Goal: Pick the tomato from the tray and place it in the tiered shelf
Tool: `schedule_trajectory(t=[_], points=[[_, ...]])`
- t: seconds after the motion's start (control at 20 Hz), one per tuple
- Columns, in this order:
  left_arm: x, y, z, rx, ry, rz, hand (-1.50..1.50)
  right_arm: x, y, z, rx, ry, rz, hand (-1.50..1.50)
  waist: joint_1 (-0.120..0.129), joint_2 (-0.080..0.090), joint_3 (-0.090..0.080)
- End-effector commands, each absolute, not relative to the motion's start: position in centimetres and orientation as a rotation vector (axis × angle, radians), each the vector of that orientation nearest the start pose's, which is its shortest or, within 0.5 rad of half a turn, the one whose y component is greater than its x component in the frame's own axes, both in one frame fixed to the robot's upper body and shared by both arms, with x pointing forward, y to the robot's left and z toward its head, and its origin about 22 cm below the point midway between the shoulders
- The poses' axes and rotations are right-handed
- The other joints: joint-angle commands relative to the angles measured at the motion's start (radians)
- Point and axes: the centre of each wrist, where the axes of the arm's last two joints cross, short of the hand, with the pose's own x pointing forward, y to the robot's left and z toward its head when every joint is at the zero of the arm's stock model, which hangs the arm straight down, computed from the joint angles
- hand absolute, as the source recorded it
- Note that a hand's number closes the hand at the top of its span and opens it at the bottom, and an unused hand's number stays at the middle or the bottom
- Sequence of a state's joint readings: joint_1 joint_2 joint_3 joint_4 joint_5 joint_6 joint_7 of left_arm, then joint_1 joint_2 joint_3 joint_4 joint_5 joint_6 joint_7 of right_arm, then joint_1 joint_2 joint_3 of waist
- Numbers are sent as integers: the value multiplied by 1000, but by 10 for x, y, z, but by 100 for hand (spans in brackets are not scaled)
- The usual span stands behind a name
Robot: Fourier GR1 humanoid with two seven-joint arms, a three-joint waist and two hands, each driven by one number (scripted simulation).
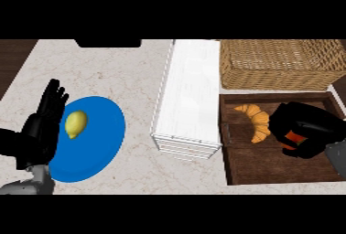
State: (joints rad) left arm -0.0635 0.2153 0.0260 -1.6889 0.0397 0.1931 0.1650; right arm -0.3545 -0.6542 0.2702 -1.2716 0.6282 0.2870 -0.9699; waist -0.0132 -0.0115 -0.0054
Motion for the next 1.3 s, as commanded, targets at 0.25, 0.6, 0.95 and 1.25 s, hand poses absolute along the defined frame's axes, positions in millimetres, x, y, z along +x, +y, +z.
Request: schedule_trajectory(t=[0.25, 0.6, 0.95, 1.25], points=[[256, 265, 49, 247, -1594, 35, 0, 340, -328, 202, 165, -1968, 1517, 150, 6, 8, 3], [254, 265, 56, 235, -1613, 30, 0, 365, -322, 235, 138, -1976, 1366, 150, 23, 12, 5], [261, 257, 48, 224, -1614, 27, 0, 392, -242, 186, 143, -1935, 1297, 150, 25, 15, 5], [251, 263, 53, 247, -1609, 28, 0, 413, -203, 180, 181, -1967, 1249, 150, 29, 14, 5]])
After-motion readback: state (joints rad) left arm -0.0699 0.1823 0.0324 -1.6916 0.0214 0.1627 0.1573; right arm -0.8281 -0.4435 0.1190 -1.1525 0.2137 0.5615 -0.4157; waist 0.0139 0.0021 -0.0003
